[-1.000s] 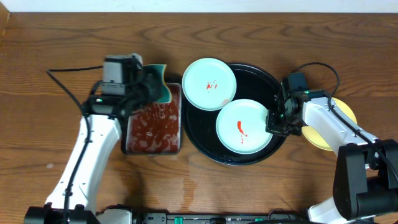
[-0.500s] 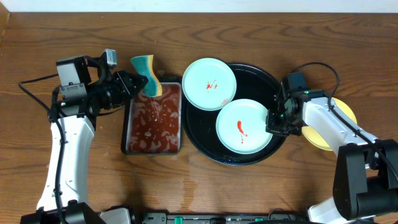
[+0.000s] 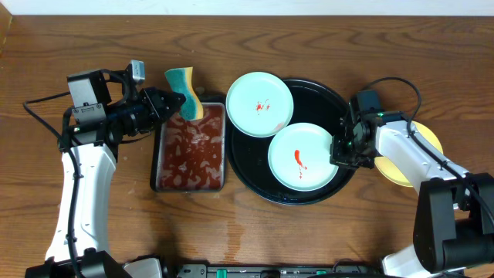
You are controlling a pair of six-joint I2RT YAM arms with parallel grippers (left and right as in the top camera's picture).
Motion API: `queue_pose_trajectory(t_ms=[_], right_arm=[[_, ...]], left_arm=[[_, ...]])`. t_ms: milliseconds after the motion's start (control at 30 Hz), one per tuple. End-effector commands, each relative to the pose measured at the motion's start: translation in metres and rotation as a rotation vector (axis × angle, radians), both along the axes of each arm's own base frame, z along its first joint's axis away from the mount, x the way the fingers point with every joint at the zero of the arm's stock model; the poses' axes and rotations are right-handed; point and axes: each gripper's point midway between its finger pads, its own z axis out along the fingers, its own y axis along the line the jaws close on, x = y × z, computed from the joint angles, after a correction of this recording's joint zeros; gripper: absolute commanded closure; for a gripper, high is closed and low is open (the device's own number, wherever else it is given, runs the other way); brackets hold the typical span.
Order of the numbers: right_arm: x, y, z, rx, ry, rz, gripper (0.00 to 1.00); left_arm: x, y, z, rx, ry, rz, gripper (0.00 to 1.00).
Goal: Clean dirty plates on tray and stack at the side
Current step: 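Lift the sponge out of the soapy tray and let it drip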
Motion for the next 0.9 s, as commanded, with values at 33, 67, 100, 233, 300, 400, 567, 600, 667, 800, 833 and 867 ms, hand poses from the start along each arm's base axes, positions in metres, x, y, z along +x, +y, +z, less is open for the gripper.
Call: queue_pose_trajectory(t_ms=[33, 67, 100, 233, 300, 400, 567, 600, 667, 800, 833, 867], right_arm=[[-0.002, 0.001, 0.001, -0.006, -0.007, 0.023, 0.99], [-0.002, 0.001, 0.001, -0.006, -0.007, 0.023, 0.99], [-0.002, 0.001, 0.001, -0.006, -0.007, 0.023, 0.99], [-0.001, 0.001, 0.001, -0.006, -0.008, 0.023, 0.99], [-0.001, 0.001, 0.001, -0.006, -0.01, 0.023, 0.99], [-0.001, 0.001, 0.001, -0.006, -0.01, 0.023, 0.99], [-0.001, 0.001, 0.001, -0.006, -0.01, 0.023, 0.99], [-0.001, 0.001, 0.001, -0.006, -0.01, 0.023, 0.99], [-0.001, 0.001, 0.001, -0.005, -0.009, 0.023, 0.99], [-0.002, 0.001, 0.001, -0.006, -0.005, 0.023, 0.99], [-0.003, 0.001, 0.001, -0.007, -0.002, 0.022, 0.99], [-0.003, 0.001, 0.001, -0.007, -0.001, 0.022, 0.99]], left_arm=[[-0.004, -0.003, 0.008, -0.01, -0.038, -0.025, 0.93], [-0.004, -0.003, 0.008, -0.01, -0.036, -0.025, 0.93], [-0.004, -0.003, 0.008, -0.011, -0.036, -0.026, 0.93], [-0.004, -0.002, 0.006, -0.001, -0.032, -0.019, 0.93], [-0.002, 0.003, 0.001, 0.031, -0.019, 0.01, 0.93], [-0.001, 0.01, -0.017, 0.123, 0.042, 0.069, 0.93], [-0.008, 0.009, -0.058, 0.376, 0.148, 0.102, 0.93], [-0.01, 0.01, -0.068, 0.445, 0.178, 0.113, 0.93], [-0.014, 0.013, -0.086, 0.567, 0.227, 0.126, 0.93], [-0.024, 0.009, -0.115, 0.725, 0.307, 0.097, 0.93], [-0.026, 0.004, -0.12, 0.735, 0.315, 0.072, 0.93], [-0.026, -0.001, -0.121, 0.74, 0.314, 0.055, 0.93]])
